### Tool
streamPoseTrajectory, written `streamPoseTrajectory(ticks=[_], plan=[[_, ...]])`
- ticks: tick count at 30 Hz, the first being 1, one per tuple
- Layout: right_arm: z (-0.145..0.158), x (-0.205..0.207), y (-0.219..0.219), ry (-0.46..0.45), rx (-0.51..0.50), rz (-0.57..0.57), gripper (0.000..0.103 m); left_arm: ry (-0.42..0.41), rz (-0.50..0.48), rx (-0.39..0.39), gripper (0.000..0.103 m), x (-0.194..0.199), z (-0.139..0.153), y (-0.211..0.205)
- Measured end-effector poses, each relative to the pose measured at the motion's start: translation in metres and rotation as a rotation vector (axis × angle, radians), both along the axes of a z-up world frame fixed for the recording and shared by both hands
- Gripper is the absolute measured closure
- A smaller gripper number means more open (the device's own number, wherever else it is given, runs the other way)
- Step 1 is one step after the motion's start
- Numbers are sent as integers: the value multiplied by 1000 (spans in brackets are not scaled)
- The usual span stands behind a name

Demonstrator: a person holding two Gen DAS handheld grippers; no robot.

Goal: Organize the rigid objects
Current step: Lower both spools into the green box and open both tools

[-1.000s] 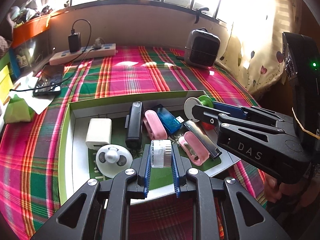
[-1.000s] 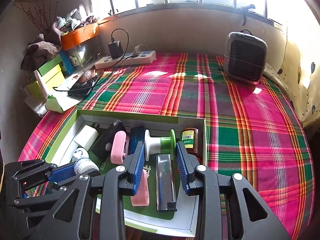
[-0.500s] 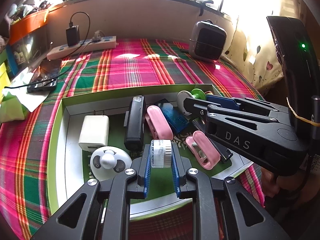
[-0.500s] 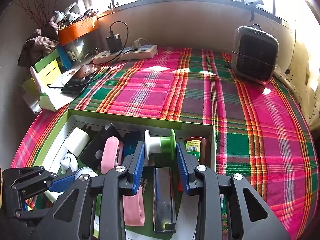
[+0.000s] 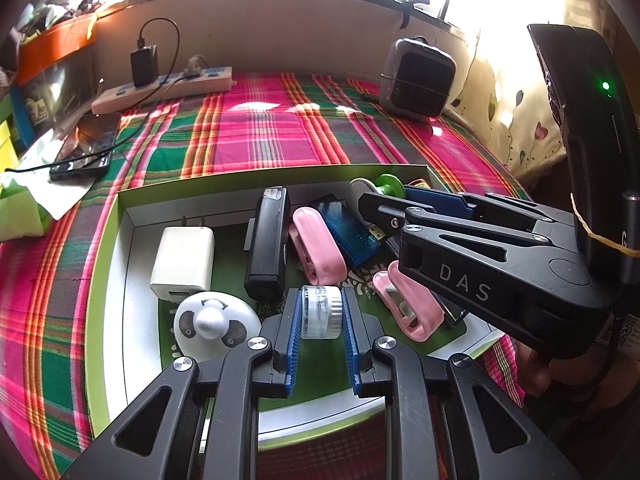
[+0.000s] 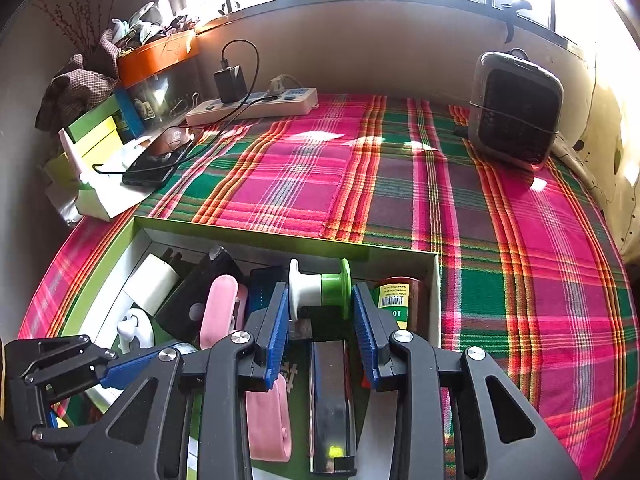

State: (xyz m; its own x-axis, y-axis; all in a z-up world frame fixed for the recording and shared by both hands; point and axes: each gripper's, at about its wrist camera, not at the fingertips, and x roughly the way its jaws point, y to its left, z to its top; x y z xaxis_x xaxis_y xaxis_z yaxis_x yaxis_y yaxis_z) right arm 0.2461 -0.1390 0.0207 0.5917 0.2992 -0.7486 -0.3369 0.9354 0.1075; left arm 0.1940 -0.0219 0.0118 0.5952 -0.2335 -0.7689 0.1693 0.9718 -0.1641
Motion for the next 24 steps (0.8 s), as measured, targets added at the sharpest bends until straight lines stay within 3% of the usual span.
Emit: streamPoseTrajectory(ticks=[24], plan=[[13, -24, -8, -23, 41, -37, 67, -28, -3, 1, 71, -14, 8, 0]])
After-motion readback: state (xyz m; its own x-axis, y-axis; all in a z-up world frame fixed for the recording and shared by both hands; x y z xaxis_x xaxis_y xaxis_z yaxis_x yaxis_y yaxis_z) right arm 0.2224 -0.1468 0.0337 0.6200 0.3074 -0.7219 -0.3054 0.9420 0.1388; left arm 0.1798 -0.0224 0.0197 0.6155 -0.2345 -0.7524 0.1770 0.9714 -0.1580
